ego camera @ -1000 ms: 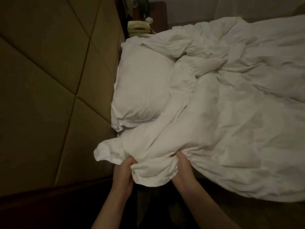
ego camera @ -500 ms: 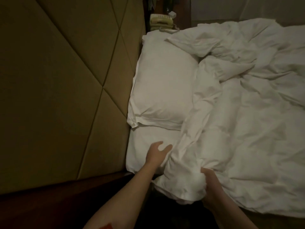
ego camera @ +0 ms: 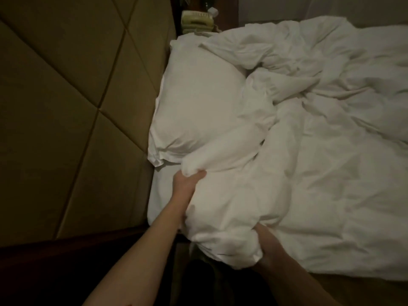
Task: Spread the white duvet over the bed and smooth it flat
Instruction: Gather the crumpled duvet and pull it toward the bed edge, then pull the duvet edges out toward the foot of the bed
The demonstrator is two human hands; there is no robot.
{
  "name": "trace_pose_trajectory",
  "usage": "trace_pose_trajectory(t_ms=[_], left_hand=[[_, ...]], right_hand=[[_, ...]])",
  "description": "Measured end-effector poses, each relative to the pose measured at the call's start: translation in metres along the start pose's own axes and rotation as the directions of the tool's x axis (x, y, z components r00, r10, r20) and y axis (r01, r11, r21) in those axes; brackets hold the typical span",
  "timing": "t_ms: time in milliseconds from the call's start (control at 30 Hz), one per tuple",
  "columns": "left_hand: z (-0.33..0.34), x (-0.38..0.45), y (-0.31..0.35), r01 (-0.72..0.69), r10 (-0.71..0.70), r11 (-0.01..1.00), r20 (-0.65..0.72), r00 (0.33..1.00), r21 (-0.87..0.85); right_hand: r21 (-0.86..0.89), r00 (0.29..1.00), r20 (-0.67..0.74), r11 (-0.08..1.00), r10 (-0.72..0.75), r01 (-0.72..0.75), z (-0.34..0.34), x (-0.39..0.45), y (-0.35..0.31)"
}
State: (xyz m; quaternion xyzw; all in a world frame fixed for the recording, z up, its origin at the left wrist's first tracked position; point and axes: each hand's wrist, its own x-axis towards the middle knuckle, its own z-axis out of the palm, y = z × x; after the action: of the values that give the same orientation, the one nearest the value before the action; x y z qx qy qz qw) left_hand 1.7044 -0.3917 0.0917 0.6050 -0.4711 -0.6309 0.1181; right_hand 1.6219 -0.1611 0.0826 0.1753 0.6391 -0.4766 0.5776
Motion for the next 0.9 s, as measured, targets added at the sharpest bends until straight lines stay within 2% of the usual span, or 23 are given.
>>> trace_pose_trajectory(t_ms=[67, 133, 167, 200, 233, 267, 300, 333, 367, 400, 433, 467, 500, 533, 600, 633, 667, 700, 767, 800, 867, 900], left_hand=[[-0.039, -0.002, 0.015, -0.144, 0.147, 0.989, -0.098, 0.984, 0.041], [-0.075, -0.007, 0.014, -0.177, 0.178, 0.984, -0.201, 0.963, 0.021], [-0.091, -0.005, 0.011, -0.181, 0.182, 0.983, -0.254, 0.95, 0.029], [-0.103, 0.0, 0.005, -0.179, 0.183, 0.983, -0.273, 0.944, 0.041], [-0.111, 0.004, 0.0, -0.179, 0.198, 0.979, -0.266, 0.943, 0.092], [-0.114, 0.007, -0.002, -0.183, 0.219, 0.969, -0.24, 0.946, 0.166], [-0.113, 0.009, -0.003, -0.184, 0.242, 0.948, -0.212, 0.947, 0.261], [-0.11, 0.014, -0.007, -0.193, 0.271, 0.917, -0.19, 0.944, 0.348], [-0.107, 0.019, -0.013, -0.193, 0.288, 0.889, -0.179, 0.941, 0.416], [-0.104, 0.023, -0.019, -0.178, 0.284, 0.871, -0.173, 0.943, 0.459], [-0.103, 0.027, -0.026, -0.16, 0.271, 0.862, -0.172, 0.947, 0.482], [-0.104, 0.029, -0.034, -0.156, 0.27, 0.857, -0.17, 0.948, 0.491], [-0.104, 0.03, -0.041, -0.16, 0.282, 0.844, -0.17, 0.944, 0.511], [-0.105, 0.029, -0.048, -0.166, 0.309, 0.814, -0.173, 0.935, 0.557], [-0.109, 0.023, -0.059, -0.177, 0.378, 0.73, -0.173, 0.91, 0.66], [-0.112, 0.02, -0.063, -0.162, 0.392, 0.692, -0.178, 0.903, 0.703], [-0.114, 0.015, -0.066, -0.125, 0.371, 0.674, -0.188, 0.91, 0.728], [-0.116, 0.009, -0.064, -0.075, 0.32, 0.676, -0.2, 0.926, 0.733], [-0.119, 0.004, -0.057, 0.012, 0.185, 0.687, -0.19, 0.964, 0.727], [-0.118, 0.002, -0.046, -0.008, 0.154, 0.713, -0.145, 0.977, 0.701], [-0.109, 0.002, -0.019, -0.206, 0.252, 0.838, -0.022, 0.968, 0.506], [-0.102, 0.005, -0.003, -0.298, 0.323, 0.885, -0.011, 0.946, 0.357]], right_hand=[[-0.179, 0.999, 0.037, 0.984, -0.016, 0.022, 0.016, 0.011, 0.02], [-0.337, 0.991, 0.132, 0.94, -0.019, 0.063, 0.038, 0.009, 0.021], [-0.431, 0.987, 0.158, 0.899, -0.008, 0.076, 0.049, 0.008, 0.013], [-0.58, 0.981, 0.196, 0.807, 0.005, 0.112, 0.058, 0.012, 0.004], [-0.749, 0.977, 0.213, 0.645, 0.019, 0.15, 0.069, 0.013, -0.009], [-0.879, 0.97, 0.242, 0.426, 0.01, 0.215, 0.079, 0.02, -0.022], [-0.936, 0.958, 0.284, 0.208, -0.031, 0.284, 0.092, 0.024, -0.039], [-0.937, 0.933, 0.341, 0.035, -0.113, 0.347, 0.109, 0.026, -0.058], [-0.899, 0.858, 0.433, -0.069, -0.277, 0.432, 0.126, 0.031, -0.076], [-0.83, 0.718, 0.541, -0.137, -0.438, 0.541, 0.143, 0.041, -0.093], [-0.732, 0.528, 0.658, -0.288, -0.537, 0.618, 0.161, 0.055, -0.11], [-0.637, 0.399, 0.761, -0.475, -0.511, 0.606, 0.179, 0.071, -0.128], [-0.549, 0.355, 0.836, -0.655, -0.418, 0.52, 0.191, 0.092, -0.145], [-0.489, 0.394, 0.857, -0.769, -0.333, 0.412, 0.202, 0.108, -0.159], [-0.45, 0.547, 0.802, -0.846, -0.242, 0.286, 0.214, 0.132, -0.176], [-0.442, 0.592, 0.777, -0.855, -0.214, 0.271, 0.219, 0.138, -0.177], [-0.428, 0.603, 0.773, -0.863, -0.196, 0.269, 0.223, 0.138, -0.177], [-0.413, 0.566, 0.801, -0.863, -0.193, 0.291, 0.228, 0.136, -0.176], [-0.408, 0.414, 0.877, -0.834, -0.244, 0.373, 0.239, 0.126, -0.173], [-0.386, 0.32, 0.911, -0.811, -0.26, 0.44, 0.245, 0.119, -0.174], [-0.293, 0.086, 0.953, -0.809, -0.291, 0.509, 0.254, 0.11, -0.177], [-0.27, 0.026, 0.953, -0.811, -0.3, 0.519, 0.257, 0.11, -0.18]])
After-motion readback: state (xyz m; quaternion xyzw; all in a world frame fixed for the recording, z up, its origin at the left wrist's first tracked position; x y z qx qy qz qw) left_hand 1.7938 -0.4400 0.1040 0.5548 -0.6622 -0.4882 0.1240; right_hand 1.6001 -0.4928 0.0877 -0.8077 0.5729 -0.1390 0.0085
